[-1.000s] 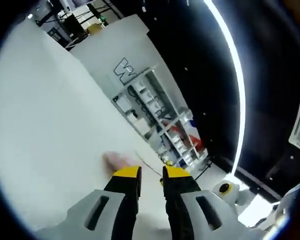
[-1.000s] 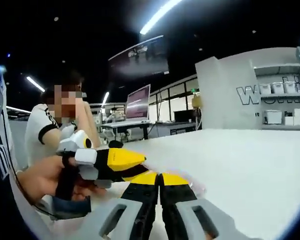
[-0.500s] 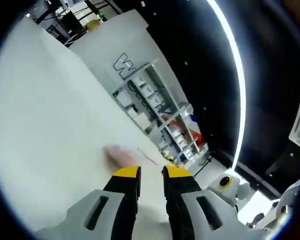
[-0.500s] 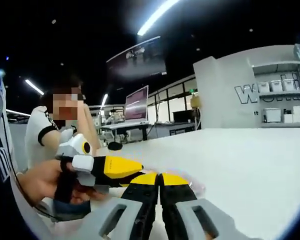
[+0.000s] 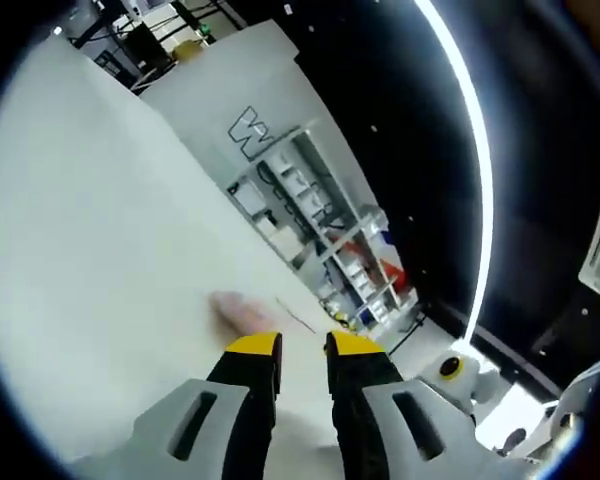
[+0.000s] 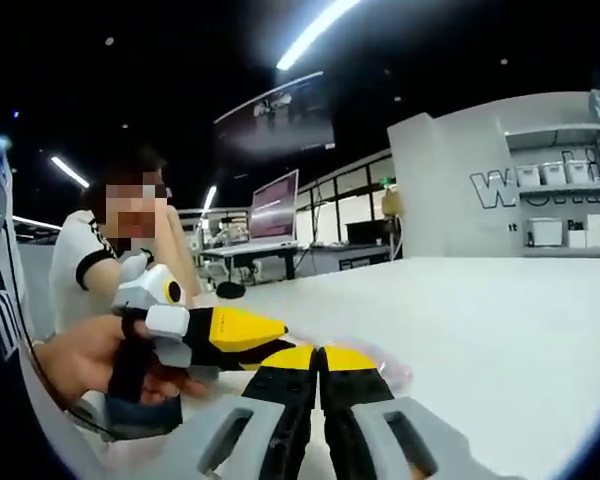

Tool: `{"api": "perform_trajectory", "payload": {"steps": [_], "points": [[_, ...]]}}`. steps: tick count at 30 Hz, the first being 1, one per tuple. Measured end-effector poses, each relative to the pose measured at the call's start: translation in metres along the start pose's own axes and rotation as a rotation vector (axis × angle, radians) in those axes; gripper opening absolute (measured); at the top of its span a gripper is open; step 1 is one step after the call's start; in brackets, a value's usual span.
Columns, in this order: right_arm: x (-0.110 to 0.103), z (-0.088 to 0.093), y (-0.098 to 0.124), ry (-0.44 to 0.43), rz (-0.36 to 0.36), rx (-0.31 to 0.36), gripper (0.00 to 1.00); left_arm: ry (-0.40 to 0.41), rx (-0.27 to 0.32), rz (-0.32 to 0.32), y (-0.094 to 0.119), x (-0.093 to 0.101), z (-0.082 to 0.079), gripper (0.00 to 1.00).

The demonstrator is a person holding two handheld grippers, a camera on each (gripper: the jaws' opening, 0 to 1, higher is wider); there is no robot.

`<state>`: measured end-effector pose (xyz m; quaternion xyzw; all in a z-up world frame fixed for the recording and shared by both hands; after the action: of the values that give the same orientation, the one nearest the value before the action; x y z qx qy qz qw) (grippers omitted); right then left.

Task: Open the resealable bag by pulling the two sides of the seal apart until the entire bag opening is separated and visibly accessible.

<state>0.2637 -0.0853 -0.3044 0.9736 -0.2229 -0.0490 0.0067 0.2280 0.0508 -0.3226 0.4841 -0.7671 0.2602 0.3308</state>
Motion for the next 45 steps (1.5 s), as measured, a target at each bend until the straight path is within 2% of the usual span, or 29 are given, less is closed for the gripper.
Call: {"api": "perform_trajectory", "payload": {"steps": [7,10,13,18,28,34,42,45], "points": [[-0.0028,0.0014,0.0012,0.037,0.002,-0.015,0.0,0.01,-0.002,-0.009,-0.0005,-0.0042,-0.0009,0.18],[0.0003,0.0003,0.0012,0.02,0.003,-0.011,0.0,0.016,0.0,0.003,0.0001,-0.0017,0.0002,0.19],[0.0021,-0.0028,0.0019,0.016,0.009,-0.002,0.0,-0.002,-0.028,0.011,0.0011,0.001,0.0049,0.19],[0.0013,-0.0019,0.0014,0.01,0.006,-0.002,0.0,0.019,-0.004,0.003,0.0016,-0.0005,0.0026,0.19],[0.0006,0.0012,0.0007,0.008,0.0,-0.006,0.0,0.011,-0.005,-0.011,0.0012,-0.0013,0.0012,0.19],[-0.0026,0.0017,0.0009,0.092,0.016,-0.027,0.0,0.027,-0.009,-0.004,0.0001,-0.0005,0.0014,0.19],[-0.0014,0.0023,0.0019,0.069,0.002,-0.031,0.0,0.029,-0.018,-0.013,0.0009,-0.0025,0.0041,0.14],[-0.0024,0.0064,0.0015,0.122,-0.013,-0.085,0.0,0.036,-0.02,-0.016,0.001,-0.0027,0.0048,0.11]]}}
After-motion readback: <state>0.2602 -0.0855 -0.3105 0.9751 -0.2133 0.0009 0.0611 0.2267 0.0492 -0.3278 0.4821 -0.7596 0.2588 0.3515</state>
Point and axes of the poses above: the point that each gripper's makers call its tool centre point, and the gripper's own axes: y roughly backward along the fingers, x roughly to its right, z roughly out of its underside, the point moved 8 cm from there along y, roughly backward along the fingers, and after that the axes turned 1 degree about -y, right-handed, at the moved point
